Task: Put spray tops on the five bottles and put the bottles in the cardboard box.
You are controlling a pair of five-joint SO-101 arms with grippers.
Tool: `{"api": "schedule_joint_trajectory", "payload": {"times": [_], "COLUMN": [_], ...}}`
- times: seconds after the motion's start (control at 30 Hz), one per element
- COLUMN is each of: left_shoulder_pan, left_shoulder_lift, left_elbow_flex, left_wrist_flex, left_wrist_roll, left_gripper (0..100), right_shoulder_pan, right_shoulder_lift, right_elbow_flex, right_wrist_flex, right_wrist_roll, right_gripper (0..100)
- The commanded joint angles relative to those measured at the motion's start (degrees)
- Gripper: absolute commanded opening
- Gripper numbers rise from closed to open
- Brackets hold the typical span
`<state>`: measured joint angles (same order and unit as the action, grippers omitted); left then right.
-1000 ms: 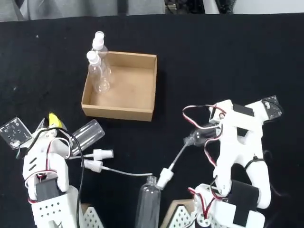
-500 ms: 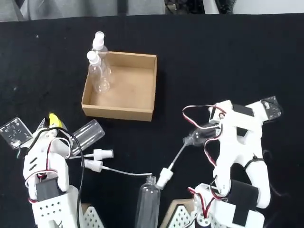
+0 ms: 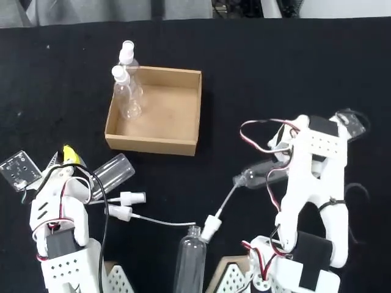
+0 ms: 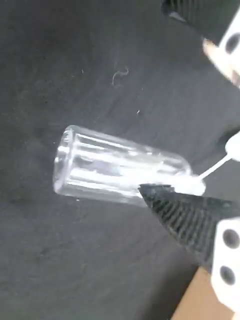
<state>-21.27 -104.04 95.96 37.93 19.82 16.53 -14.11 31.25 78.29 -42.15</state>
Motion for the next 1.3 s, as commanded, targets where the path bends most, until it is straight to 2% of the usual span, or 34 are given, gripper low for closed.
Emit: {"api": "schedule_joint_trajectory", "payload": {"times": [0.0,0.3,0.73,1.27], "left_shoulder_pan": [-0.48,-0.48,-0.48,-0.48], "left_shoulder_lift": [-0.70,-0.70,-0.70,-0.70], "left_elbow_flex": [1.45,1.45,1.45,1.45], "left_wrist_flex": [-0.62,-0.62,-0.62,-0.62], "left_wrist_roll": [-0.44,-0.44,-0.44,-0.44], "left_gripper": [7,7,7,7], "right_shoulder_pan": [-0.79,-0.70,-0.44,-0.79], "right_shoulder_lift": [-0.66,-0.57,-0.92,-1.01], "right_elbow_flex": [-5.41,-5.76,-3.65,-4.00], "right_wrist_flex": [5.71,8.44,8.44,8.26], "right_wrist_roll": [7.91,27.16,63.65,87.12], "right_gripper": [43.1,43.0,43.0,43.0]}}
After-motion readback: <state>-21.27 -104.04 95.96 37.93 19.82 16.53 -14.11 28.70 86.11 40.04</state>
